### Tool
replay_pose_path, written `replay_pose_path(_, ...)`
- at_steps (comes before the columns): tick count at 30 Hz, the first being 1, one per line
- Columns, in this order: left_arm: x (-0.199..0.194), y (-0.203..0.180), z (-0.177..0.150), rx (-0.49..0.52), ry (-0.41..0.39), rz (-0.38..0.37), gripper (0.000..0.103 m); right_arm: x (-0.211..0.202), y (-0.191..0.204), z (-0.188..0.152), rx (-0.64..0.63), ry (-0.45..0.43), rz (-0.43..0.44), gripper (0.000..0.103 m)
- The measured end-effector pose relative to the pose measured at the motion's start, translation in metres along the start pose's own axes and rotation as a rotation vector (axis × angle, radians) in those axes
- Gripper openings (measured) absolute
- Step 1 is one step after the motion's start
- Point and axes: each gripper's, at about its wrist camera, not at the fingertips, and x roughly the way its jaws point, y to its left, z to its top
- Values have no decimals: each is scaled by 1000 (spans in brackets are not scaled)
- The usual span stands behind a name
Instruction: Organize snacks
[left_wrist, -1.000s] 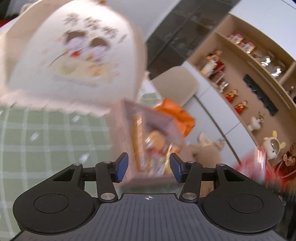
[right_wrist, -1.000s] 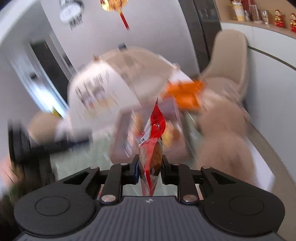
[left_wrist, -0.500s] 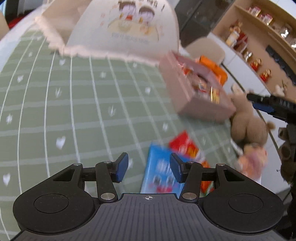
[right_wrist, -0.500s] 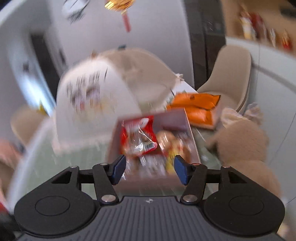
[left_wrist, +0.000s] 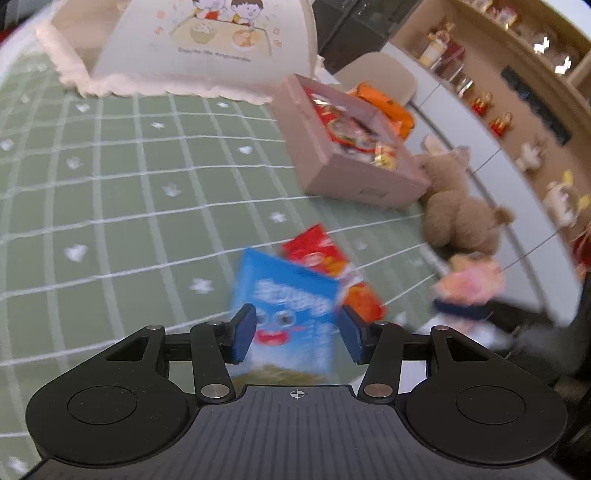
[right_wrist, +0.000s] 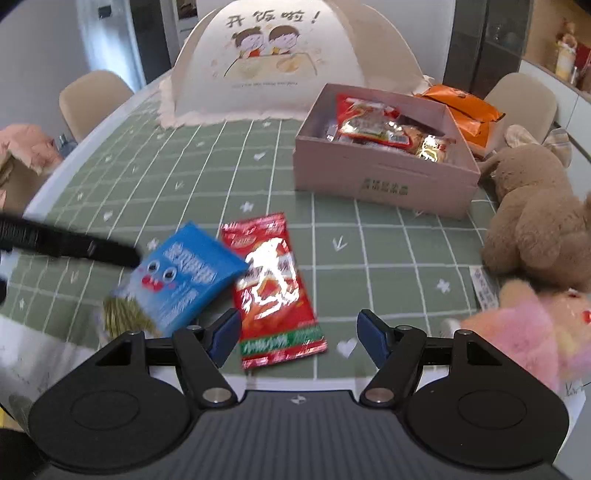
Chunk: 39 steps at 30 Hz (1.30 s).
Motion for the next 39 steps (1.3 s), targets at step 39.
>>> replay_pose_path(39, 101, -64, 48, 51, 152, 222, 51, 6, -34, -55, 95, 14, -80, 88)
